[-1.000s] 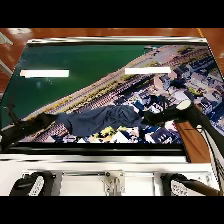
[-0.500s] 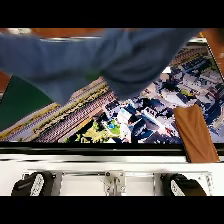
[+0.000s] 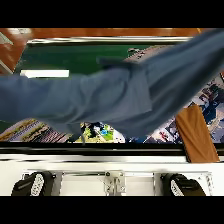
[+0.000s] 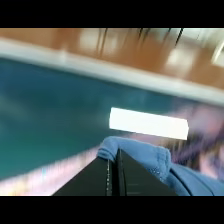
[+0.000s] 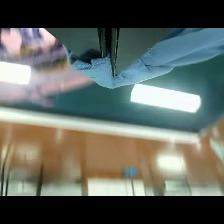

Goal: Fold the shirts.

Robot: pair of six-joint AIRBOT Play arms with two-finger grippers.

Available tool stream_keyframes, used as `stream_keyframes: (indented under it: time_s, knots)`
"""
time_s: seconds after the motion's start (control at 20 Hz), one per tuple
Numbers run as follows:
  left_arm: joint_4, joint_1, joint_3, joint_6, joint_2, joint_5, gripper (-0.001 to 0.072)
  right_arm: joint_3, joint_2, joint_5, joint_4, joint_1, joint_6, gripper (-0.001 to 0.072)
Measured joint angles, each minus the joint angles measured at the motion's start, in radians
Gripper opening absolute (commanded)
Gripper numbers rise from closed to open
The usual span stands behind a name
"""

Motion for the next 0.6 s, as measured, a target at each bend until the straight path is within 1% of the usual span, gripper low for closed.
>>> stream_keyframes:
  time_s: [0.15, 0.25, 0.35, 0.45, 0.5, 0.6]
  knots:
    - [0.027, 0.001, -0.096, -0.01, 0.021, -0.154, 0.0044, -0.026, -0.017, 0.201, -0.01, 0.0, 0.027, 0.0057]
    - [0.036, 0.001, -0.22, -0.015, 0.055, -0.208, 0.0044, -0.101, -0.038, 0.332, 0.005, 0.0, 0.052, 0.0058]
    - [0.042, 0.001, -0.378, -0.016, 0.092, -0.236, 0.0044, -0.23, -0.047, 0.394, 0.037, 0.001, 0.066, 0.0058]
    - [0.035, 0.001, -0.547, -0.018, 0.125, -0.244, 0.0044, -0.399, -0.055, 0.361, 0.058, 0.001, 0.066, 0.0058]
    - [0.019, 0.001, -0.625, -0.018, 0.134, -0.233, 0.0044, -0.478, -0.059, 0.317, 0.074, 0.002, 0.062, 0.0058]
    - [-0.035, 0.001, -0.769, -0.019, 0.143, -0.169, 0.0045, -0.626, -0.087, 0.19, 0.103, 0.003, 0.049, 0.0058]
